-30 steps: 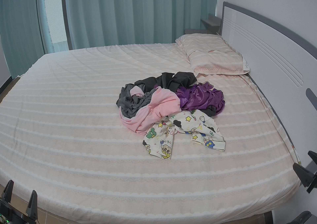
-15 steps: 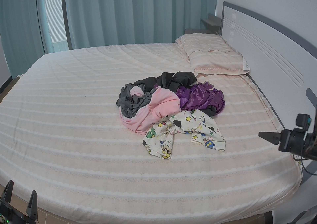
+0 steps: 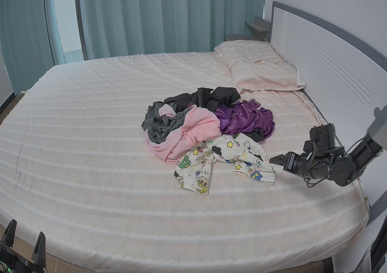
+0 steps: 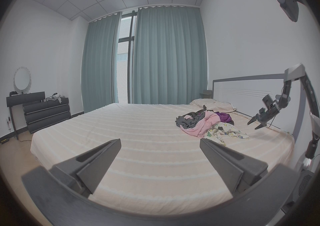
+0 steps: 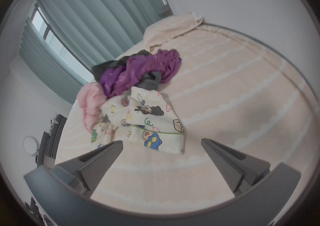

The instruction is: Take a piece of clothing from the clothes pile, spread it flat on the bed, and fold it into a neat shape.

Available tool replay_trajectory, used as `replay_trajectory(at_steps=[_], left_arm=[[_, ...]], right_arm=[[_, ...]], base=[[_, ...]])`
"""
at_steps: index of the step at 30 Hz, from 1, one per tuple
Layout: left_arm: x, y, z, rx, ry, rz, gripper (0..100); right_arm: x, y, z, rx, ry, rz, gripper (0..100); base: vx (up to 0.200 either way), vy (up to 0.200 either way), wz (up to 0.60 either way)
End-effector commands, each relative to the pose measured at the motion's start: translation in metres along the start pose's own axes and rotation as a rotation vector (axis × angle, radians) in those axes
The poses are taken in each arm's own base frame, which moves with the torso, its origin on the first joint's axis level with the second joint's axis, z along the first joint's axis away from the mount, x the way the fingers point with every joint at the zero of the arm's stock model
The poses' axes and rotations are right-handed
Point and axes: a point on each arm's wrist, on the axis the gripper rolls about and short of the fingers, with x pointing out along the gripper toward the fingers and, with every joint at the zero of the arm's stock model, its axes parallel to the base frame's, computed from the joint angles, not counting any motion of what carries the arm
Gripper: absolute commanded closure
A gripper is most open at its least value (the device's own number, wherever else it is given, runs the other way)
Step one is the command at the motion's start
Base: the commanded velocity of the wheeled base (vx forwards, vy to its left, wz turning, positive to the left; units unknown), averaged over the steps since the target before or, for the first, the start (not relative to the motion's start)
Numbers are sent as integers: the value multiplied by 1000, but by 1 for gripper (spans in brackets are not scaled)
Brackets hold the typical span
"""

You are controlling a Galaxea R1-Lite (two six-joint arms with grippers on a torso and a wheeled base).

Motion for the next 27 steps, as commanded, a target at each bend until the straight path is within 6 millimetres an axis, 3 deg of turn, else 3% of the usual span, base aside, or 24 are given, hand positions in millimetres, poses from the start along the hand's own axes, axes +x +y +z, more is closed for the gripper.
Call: replay_trajectory(at_steps=[1,11,17,27], left_arm=[[0,0,-5,-1,1,1,0],[0,0,-5,-1,1,1,0],[0,0,-5,-1,1,1,0],[0,0,-5,-1,1,1,0]], right_arm=[[92,-15,-32,50,87,-62,0],[104,-12,-31,44,81,-55,0],[108,3,-28,23,57,-24,0],[112,55,-24,-43,19,42,0]], base=[[0,0,0],[0,0,0],[0,0,0],[0,0,0]])
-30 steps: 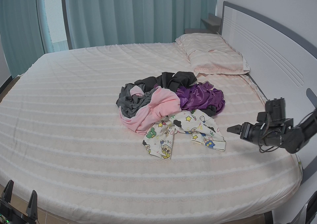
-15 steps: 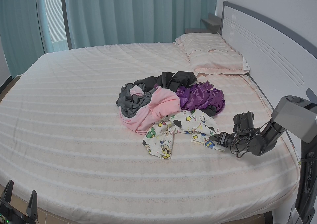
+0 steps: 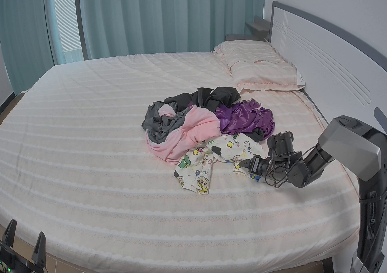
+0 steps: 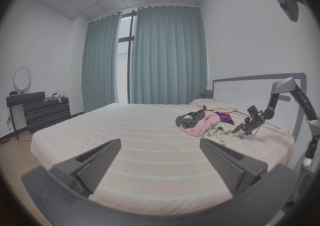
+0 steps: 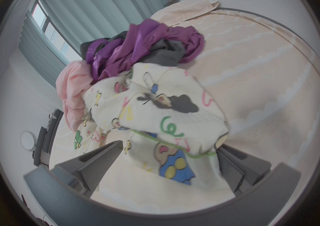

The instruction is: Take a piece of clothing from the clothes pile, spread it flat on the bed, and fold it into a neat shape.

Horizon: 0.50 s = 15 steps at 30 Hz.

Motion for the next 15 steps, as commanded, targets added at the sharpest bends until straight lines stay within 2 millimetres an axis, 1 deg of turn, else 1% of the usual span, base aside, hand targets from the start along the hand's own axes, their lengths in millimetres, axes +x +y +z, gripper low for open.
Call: replay_trajectory(at_steps=[1,3,7,8,15], left_arm=[[0,0,-5,-1,1,1,0],[0,0,-5,-1,1,3,0],[0,0,-5,-1,1,1,0],[0,0,-5,-1,1,3,0],[0,0,-5,-1,1,1,0]], right_arm=[[-2,21,2,-27,-12,32,0],[3,28,-1,-46,-4,26,0],[10,29,-1,-77,16,-10,0],[11,29,-1,-83,26,-18,100],[8,28,1,-92,45,-36,100]], base=[[0,0,0],[0,0,0],[0,0,0],[0,0,0],[0,0,0]])
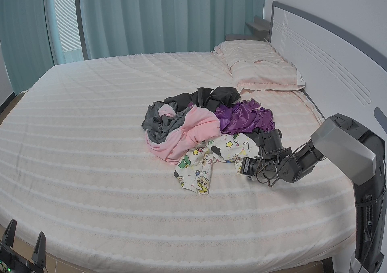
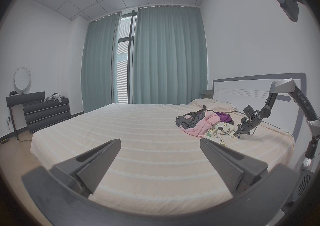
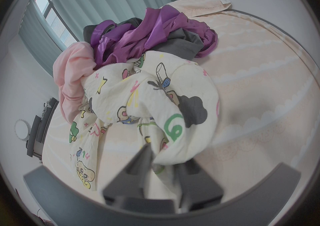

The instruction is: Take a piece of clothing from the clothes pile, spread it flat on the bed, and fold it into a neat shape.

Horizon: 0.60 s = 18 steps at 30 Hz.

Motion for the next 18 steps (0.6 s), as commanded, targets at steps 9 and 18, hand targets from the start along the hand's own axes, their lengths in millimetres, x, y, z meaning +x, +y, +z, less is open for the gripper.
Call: replay_trajectory(at_steps=[9,18], left_arm=[[0,0,-5,0,1,1,0],[0,0,-5,0,1,1,0]], right_arm=[[-39,-1,13,24,-35,16,100],[-124,-16,-10,70,59,136,100]], base=[[0,0,0],[0,0,0]])
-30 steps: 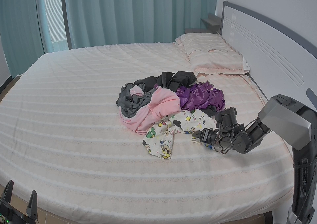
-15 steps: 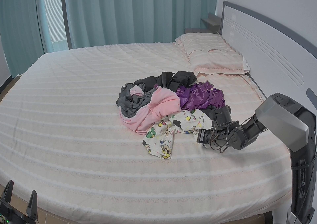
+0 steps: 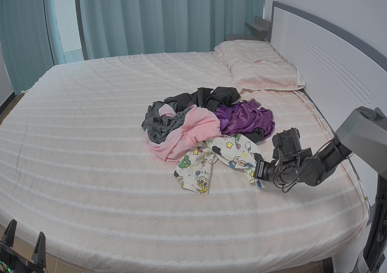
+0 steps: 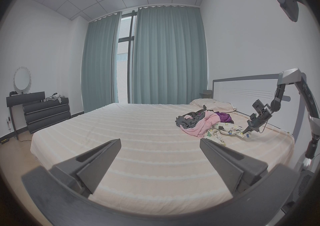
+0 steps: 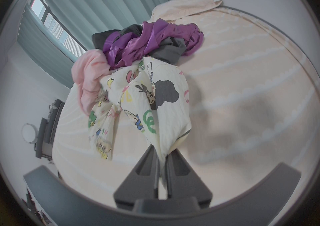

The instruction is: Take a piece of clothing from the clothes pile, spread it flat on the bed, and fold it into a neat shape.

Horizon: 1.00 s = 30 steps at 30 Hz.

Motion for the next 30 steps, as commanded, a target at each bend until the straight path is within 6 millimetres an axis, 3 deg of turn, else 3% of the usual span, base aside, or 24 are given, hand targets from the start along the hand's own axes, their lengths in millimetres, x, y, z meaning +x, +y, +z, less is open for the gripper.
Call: replay_trajectory(at_steps=[1,2,3,4,7,8,10,14,15,17,19,21,24,25,27,28,30], left_arm=[[0,0,-5,-1,1,1,0],[0,0,-5,4,1,1,0],[0,0,-5,4,1,1,0],[0,0,-5,4,1,1,0],[0,0,-5,-4,0,-12,0],[0,0,-5,-4,0,-12,0],[0,-1,-5,2,-2,-26,0],[-1,-2,-1,16,-18,-76,0],[-4,-2,17,-12,-77,-96,0],[-6,-3,72,-106,-166,-130,0],[8,-6,95,-114,-106,-185,0],[23,-10,99,-55,-27,-328,0],[58,-20,93,3,176,-569,0],[58,-20,93,3,176,-569,0],[93,-31,85,71,337,-658,0],[93,-31,85,71,337,-658,0],[116,-44,78,111,392,-746,0]], right_arm=[[-67,-2,-7,29,14,126,100],[-85,-3,-11,39,20,183,100],[-87,-3,-11,40,19,187,100],[-106,-5,-16,39,23,242,100],[-137,-10,-25,27,19,327,100],[-139,-10,-25,26,17,332,100],[-166,-15,-35,6,19,401,100],[-194,-20,-45,-11,8,477,100],[-200,-21,-47,-16,2,495,100],[-212,-21,-49,-27,-16,534,100],[-223,-20,-48,-39,-36,575,100],[-231,-20,-48,-50,-55,607,100],[-238,-18,-46,-52,-74,631,100],[-238,-18,-46,-52,-74,631,100],[-243,-18,-45,-54,-89,648,100],[-243,-18,-45,-54,-89,648,100],[-250,-17,-44,-53,-111,666,100]], base=[[0,0,0],[0,0,0],[0,0,0],[0,0,0],[0,0,0],[0,0,0],[0,0,0],[0,0,0],[0,0,0],[0,0,0],[0,0,0],[0,0,0],[0,0,0],[0,0,0],[0,0,0],[0,0,0],[0,0,0]])
